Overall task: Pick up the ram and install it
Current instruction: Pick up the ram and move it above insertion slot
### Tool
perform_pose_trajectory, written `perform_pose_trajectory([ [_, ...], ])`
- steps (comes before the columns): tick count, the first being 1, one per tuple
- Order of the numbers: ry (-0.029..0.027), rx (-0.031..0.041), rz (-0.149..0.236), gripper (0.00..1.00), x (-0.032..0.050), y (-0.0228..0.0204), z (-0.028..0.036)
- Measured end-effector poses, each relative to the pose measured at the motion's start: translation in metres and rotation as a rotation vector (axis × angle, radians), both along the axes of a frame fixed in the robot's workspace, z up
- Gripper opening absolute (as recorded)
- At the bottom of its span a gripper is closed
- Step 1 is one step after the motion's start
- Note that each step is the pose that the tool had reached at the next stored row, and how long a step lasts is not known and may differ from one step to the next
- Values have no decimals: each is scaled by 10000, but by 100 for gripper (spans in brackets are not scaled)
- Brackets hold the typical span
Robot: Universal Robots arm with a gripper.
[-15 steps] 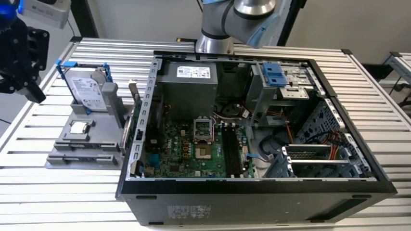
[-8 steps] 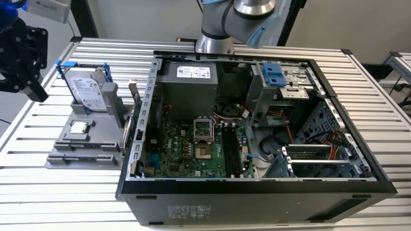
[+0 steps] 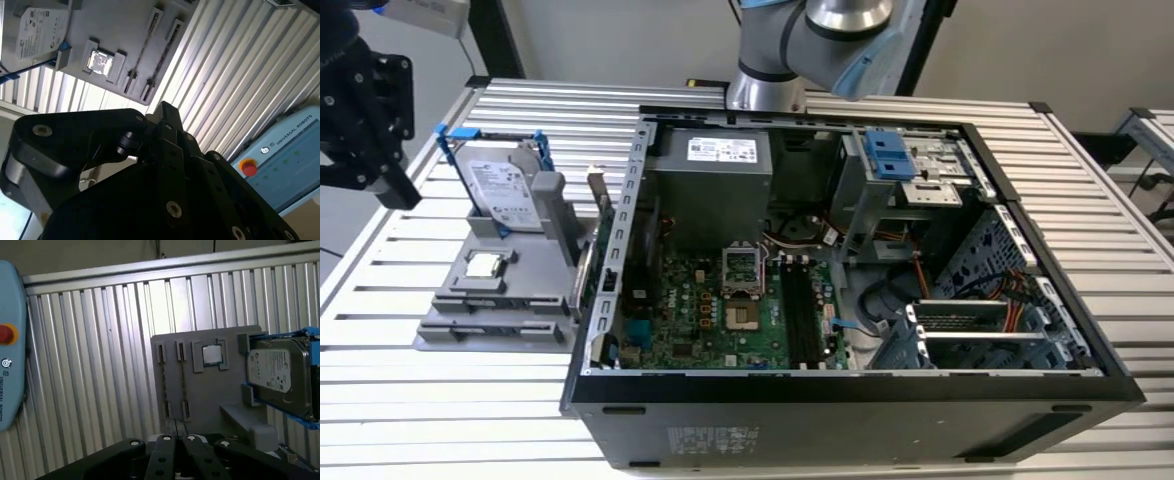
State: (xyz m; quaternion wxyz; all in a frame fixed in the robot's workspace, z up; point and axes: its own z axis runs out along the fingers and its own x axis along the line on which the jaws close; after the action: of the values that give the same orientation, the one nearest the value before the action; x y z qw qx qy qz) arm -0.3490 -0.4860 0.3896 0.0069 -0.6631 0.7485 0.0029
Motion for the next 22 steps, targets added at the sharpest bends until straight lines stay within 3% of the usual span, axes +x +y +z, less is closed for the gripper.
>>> perform_pose_trajectory([
  [7,3,1,1079,0,0,14,0],
  [14,26,2,1915,0,0,31,0],
  [17,68,7,2100,0,0,39,-1],
  [22,77,8,2118,0,0,39,0],
])
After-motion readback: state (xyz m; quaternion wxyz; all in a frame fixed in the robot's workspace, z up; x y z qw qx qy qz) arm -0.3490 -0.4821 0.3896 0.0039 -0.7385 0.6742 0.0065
